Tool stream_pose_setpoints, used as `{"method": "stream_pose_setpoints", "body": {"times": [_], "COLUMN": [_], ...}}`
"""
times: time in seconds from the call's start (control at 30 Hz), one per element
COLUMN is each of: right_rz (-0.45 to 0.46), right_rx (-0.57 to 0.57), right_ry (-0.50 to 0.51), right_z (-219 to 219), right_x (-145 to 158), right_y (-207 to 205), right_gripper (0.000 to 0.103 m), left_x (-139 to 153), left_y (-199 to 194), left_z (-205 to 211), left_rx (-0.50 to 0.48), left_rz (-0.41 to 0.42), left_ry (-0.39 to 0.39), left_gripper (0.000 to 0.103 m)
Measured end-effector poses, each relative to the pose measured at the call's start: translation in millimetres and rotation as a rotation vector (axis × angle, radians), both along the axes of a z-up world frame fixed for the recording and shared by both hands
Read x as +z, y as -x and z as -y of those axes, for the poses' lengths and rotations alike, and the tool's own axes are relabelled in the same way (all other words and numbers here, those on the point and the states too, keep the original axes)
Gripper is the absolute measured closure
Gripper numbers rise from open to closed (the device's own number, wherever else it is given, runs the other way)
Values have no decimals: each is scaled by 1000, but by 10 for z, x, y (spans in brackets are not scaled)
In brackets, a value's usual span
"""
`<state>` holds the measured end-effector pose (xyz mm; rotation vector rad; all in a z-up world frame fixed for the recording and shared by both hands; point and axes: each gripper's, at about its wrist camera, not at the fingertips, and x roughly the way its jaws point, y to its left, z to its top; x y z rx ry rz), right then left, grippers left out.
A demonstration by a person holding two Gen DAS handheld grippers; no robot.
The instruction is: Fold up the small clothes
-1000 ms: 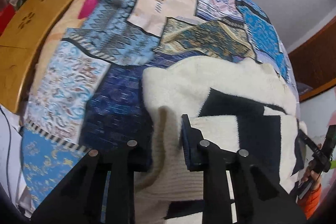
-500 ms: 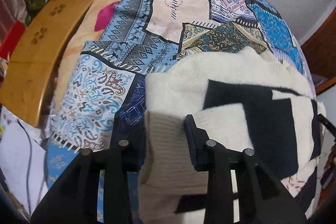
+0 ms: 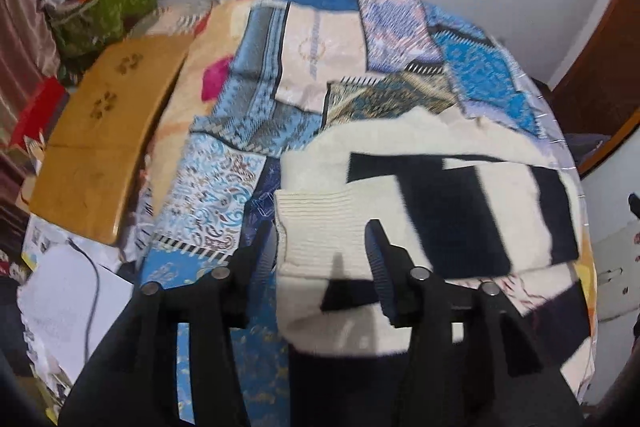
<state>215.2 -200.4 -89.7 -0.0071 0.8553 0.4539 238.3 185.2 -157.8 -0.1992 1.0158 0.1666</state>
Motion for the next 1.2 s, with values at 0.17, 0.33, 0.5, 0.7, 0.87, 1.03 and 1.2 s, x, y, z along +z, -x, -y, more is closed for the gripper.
{"method": "stream_pose_setpoints", "body": {"times": [0.17,0.33,0.5,0.7,0.87,1.03,1.2], "right_rz": [71,84,14,-110,-231,-309,-340], "right_rx": [17,18,12,-13,-29,-6,4], "right_ry": [26,54,88,30,-28,-47,-47], "right_z": [47,127,206,288,263,146,96], "right_x": [289,307,80,-297,-656,-944,-1105], "right_y": [347,605,781,822,828,858,849], "right_gripper": [36,35,33,33,33,33,33], "left_x": [362,492,217,-262,-618,-867,-947], "left_y": [326,653,863,1006,1066,1089,1060], "left_z": [73,117,149,149,143,147,205], "left_rx": [-24,-31,-42,-30,-8,9,-5], "left_rz": [59,105,23,-88,-168,-222,-228], "left_ry": [-19,-43,-14,70,133,195,274], "left_gripper": [47,26,26,26,26,26,26]}}
